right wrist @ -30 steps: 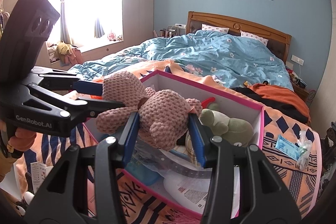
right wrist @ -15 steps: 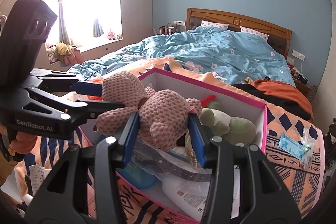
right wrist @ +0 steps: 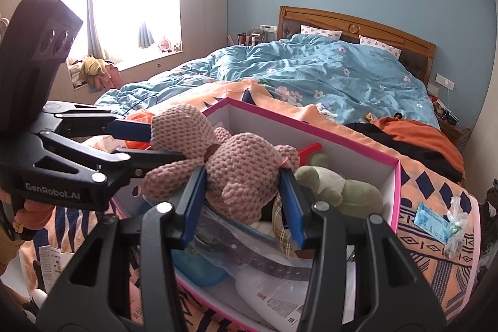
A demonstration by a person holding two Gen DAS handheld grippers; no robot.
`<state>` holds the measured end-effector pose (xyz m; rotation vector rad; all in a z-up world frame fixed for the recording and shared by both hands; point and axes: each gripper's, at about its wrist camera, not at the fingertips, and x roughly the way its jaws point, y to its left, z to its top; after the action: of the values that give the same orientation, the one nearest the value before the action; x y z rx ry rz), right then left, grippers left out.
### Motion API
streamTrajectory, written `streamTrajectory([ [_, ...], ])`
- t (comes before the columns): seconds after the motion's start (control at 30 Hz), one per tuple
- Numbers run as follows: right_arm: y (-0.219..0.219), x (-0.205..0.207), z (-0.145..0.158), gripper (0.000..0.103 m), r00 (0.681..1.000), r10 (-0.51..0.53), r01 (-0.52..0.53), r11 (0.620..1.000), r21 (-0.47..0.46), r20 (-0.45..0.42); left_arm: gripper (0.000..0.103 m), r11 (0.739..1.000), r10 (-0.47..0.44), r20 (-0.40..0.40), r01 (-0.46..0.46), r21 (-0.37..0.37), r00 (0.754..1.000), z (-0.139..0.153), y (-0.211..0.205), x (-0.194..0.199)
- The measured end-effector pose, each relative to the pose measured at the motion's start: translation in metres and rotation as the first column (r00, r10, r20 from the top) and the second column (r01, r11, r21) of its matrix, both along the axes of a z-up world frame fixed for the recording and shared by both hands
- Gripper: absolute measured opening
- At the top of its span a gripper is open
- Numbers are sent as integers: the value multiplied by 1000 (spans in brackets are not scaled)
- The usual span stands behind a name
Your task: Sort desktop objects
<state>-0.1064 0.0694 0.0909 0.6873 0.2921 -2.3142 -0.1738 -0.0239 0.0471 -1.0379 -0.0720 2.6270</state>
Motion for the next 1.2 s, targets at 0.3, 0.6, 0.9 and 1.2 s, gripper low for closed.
streamTrajectory([
  [0.3, -8, -9, -1, 50, 1000, 0, 0, 999, 34, 4, 53, 1000, 11, 8, -11, -14, 1000, 0, 2, -8],
  [0.6, -16, -23, -1, 50, 1000, -4, 2, 999, 50, 21, 53, 999, 32, 19, -32, -18, 999, -1, 0, -19],
  [0.9, -23, -38, -2, 50, 999, 0, -4, 996, 87, 51, 53, 999, 43, 59, -44, 10, 997, -8, -5, -34],
  [1.2, -34, -51, -8, 49, 997, 1, -10, 991, 132, 74, 52, 998, 62, 93, -64, 26, 994, -17, -12, -43],
])
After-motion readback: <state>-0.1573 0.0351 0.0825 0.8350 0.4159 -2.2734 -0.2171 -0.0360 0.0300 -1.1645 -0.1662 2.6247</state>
